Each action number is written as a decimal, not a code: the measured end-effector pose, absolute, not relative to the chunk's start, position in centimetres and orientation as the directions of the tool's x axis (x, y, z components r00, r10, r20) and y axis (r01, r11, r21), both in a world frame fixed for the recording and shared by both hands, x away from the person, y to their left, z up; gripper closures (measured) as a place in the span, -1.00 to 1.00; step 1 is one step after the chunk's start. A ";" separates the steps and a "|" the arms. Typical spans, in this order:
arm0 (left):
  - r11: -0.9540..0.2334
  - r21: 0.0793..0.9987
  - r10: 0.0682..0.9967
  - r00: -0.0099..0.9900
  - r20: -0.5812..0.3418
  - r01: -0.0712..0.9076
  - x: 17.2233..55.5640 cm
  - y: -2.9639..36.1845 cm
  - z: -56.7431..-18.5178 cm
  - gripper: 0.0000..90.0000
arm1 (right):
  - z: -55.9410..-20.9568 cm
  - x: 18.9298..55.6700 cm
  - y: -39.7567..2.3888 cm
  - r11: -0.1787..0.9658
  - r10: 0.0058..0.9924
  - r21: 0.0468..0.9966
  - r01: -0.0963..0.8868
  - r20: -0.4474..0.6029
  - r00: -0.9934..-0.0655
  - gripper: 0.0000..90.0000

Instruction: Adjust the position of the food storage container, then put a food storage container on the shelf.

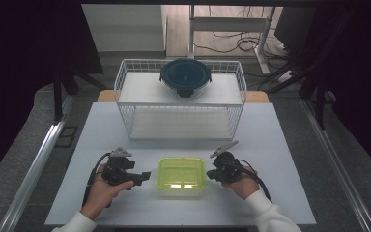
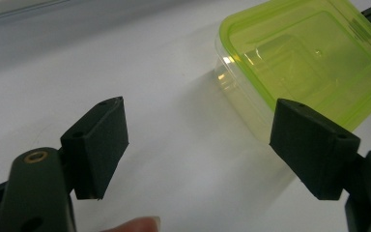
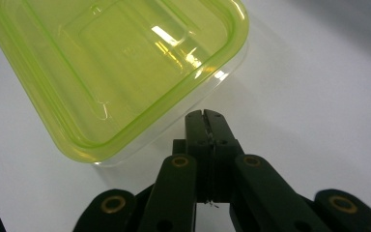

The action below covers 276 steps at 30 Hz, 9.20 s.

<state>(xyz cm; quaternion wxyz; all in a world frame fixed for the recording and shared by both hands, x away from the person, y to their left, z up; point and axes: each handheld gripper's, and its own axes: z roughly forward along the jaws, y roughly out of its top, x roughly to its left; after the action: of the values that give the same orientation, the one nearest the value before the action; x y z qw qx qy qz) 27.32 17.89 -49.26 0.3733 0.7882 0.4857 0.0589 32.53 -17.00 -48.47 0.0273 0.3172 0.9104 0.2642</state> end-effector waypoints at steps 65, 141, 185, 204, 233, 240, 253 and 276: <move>-0.131 0.642 0.778 0.480 -0.406 0.755 28.1 17.5 -49.1 -0.63 | -47.2 31.4 -20.0 0.282 0.684 0.606 0.744 0.417 -0.599 -0.31; -0.035 0.530 0.604 0.441 -0.664 0.847 28.6 16.1 -50.1 0.77 | -49.0 31.6 -18.9 0.158 0.625 0.505 0.849 0.614 -0.482 0.75; -0.015 0.653 0.603 0.527 -0.598 0.758 29.2 16.4 -44.4 0.78 | -42.7 32.1 -18.5 0.206 0.622 0.673 0.710 0.470 -0.626 0.75; -0.007 0.693 0.605 0.555 -0.571 0.721 30.2 16.7 -41.3 0.78 | -39.4 32.8 -18.2 0.200 0.619 0.720 0.665 0.433 -0.655 0.75; -0.003 0.743 0.604 0.594 -0.532 0.669 31.3 16.5 -36.7 0.78 | -34.7 33.6 -18.5 0.170 0.614 0.774 0.610 0.401 -0.680 0.75; 0.000 0.751 0.599 0.601 -0.528 0.660 31.8 16.5 -35.8 0.78 | -33.9 33.9 -18.6 0.164 0.613 0.781 0.603 0.398 -0.682 0.75; 0.011 0.761 0.595 0.607 -0.526 0.649 32.5 16.9 -34.1 0.78 | -32.0 34.7 -18.5 0.153 0.597 0.799 0.581 0.394 -0.699 0.75; 0.024 0.778 0.577 0.627 -0.524 0.628 34.9 17.6 -30.4 0.78 | -27.9 36.7 -18.0 0.140 0.596 0.826 0.546 0.370 -0.712 0.75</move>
<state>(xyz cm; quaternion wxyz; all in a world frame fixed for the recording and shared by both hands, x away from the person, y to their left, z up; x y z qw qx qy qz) 34.88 17.55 -30.42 0.5709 0.6981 0.4315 -0.0222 36.70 -18.01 -27.91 0.0233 0.3785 0.7545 0.5357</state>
